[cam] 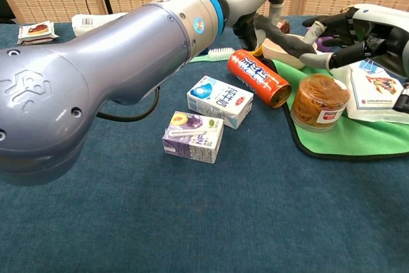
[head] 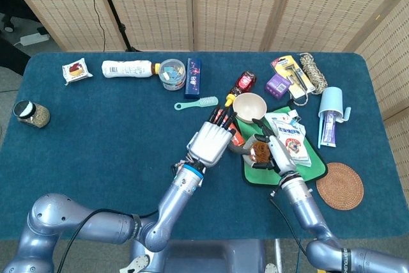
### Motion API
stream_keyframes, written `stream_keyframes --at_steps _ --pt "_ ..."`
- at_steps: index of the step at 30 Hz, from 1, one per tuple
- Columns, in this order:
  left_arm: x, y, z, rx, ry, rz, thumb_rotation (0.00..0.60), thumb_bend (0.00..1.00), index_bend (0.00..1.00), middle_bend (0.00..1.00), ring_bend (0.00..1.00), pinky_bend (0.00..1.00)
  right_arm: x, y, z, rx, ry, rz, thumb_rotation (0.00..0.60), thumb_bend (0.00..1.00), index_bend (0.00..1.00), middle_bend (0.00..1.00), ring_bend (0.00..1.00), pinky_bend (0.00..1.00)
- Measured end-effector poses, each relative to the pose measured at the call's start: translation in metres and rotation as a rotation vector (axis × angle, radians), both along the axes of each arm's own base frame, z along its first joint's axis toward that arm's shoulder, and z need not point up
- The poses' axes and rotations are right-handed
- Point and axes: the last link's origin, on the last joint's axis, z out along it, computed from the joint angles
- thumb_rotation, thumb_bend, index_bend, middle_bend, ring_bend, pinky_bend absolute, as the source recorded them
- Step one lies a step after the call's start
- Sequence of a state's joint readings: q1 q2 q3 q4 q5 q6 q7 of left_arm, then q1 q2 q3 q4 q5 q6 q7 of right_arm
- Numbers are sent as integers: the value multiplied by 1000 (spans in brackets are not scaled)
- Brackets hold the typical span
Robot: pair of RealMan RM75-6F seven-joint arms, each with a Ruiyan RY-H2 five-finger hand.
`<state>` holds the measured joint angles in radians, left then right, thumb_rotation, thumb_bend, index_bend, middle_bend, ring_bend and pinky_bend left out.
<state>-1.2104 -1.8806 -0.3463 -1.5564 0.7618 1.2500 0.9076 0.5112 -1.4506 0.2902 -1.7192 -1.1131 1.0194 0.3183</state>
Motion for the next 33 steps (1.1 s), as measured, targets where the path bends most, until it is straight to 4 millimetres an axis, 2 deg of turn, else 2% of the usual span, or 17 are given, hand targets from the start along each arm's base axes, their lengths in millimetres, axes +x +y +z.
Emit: stream_keyframes --at_steps 17,33 --pt "-1 -1 2 -3 7 -8 600 503 615 138 0 50 1 1 0 4 5 -4 600 556 680 195 0 0" --pt "-5 -2 7 -8 0 -11 600 503 616 137 0 50 -2 1 2 -7 10 -16 600 591 718 234 14 0"
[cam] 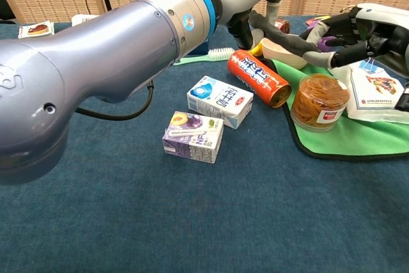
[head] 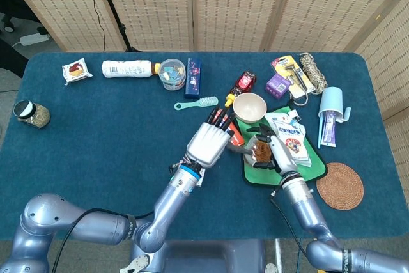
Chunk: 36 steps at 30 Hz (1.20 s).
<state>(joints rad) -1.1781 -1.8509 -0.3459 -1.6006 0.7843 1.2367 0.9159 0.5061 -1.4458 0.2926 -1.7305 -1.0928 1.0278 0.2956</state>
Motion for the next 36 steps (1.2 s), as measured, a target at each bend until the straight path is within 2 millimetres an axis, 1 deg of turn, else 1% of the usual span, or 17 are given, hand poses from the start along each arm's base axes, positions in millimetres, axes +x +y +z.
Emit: stream_keyframes --at_steps 8,17,23,27,36 --pt "-2 2 3 0 -11 6 600 503 616 137 0 50 -4 0 0 3 8 -7 600 597 725 236 18 0" --pt "-7 5 15 3 -47 17 600 503 617 137 0 50 -7 1 2 1 14 -13 600 599 731 244 23 0" --pt "-10 5 15 -8 -75 25 600 503 663 146 6 50 -7 2 2 1 16 -11 600 604 732 245 23 0" --pt "-8 2 14 -19 -90 22 600 503 690 162 15 50 -7 2 1 3 19 -9 600 604 732 244 23 0" --pt "-9 5 22 -24 -139 45 600 503 694 166 16 50 -11 2 3 -1 27 -18 600 604 732 245 23 0"
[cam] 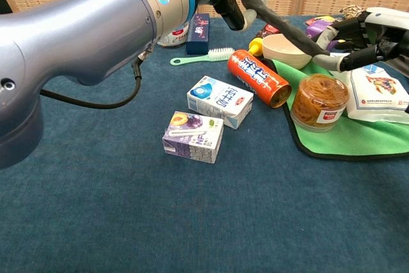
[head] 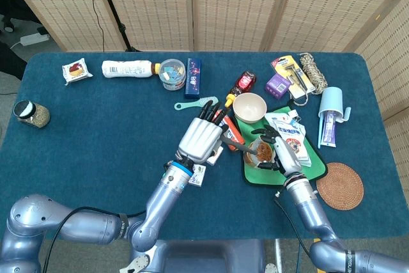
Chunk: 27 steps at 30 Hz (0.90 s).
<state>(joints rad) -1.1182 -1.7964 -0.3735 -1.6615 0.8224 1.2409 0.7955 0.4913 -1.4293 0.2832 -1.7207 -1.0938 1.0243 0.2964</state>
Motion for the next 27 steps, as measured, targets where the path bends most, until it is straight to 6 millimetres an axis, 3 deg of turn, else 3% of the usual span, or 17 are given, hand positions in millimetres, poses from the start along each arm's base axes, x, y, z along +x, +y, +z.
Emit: stream_keyframes --at_steps 27 --pt "-34 15 57 33 -105 56 600 503 696 166 14 50 -20 3 8 -17 36 -34 600 608 738 253 31 0"
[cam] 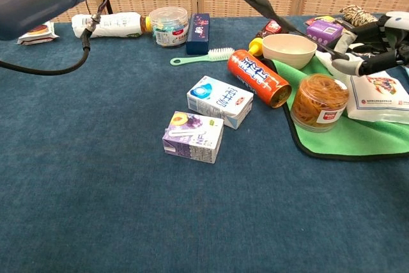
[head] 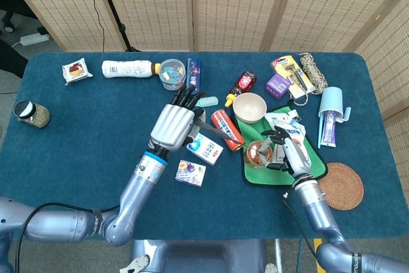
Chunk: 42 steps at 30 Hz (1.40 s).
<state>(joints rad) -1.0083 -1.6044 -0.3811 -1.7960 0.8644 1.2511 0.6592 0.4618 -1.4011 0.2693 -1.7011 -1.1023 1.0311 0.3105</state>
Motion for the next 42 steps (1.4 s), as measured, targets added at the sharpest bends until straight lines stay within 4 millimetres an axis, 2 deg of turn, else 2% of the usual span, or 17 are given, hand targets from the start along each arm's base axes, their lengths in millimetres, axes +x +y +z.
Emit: stream_keyframes --at_steps 8,23,31,36,42 --pt "-17 1 18 18 -4 12 600 503 690 166 10 50 -6 1 4 -12 9 -8 600 607 734 253 31 0" --pt "-65 -6 42 37 19 59 600 503 683 166 6 50 -14 12 14 -39 18 7 600 608 723 251 33 0" --pt "-92 -9 61 72 37 85 600 503 683 166 5 50 -24 17 20 -55 25 -5 600 608 720 250 33 0" --pt "-106 -11 63 60 43 105 600 503 683 166 4 50 -26 20 20 -53 29 -6 600 609 716 250 33 0" --pt "-113 -12 62 54 44 107 600 503 682 166 4 50 -27 21 18 -45 30 -10 600 608 715 250 37 0"
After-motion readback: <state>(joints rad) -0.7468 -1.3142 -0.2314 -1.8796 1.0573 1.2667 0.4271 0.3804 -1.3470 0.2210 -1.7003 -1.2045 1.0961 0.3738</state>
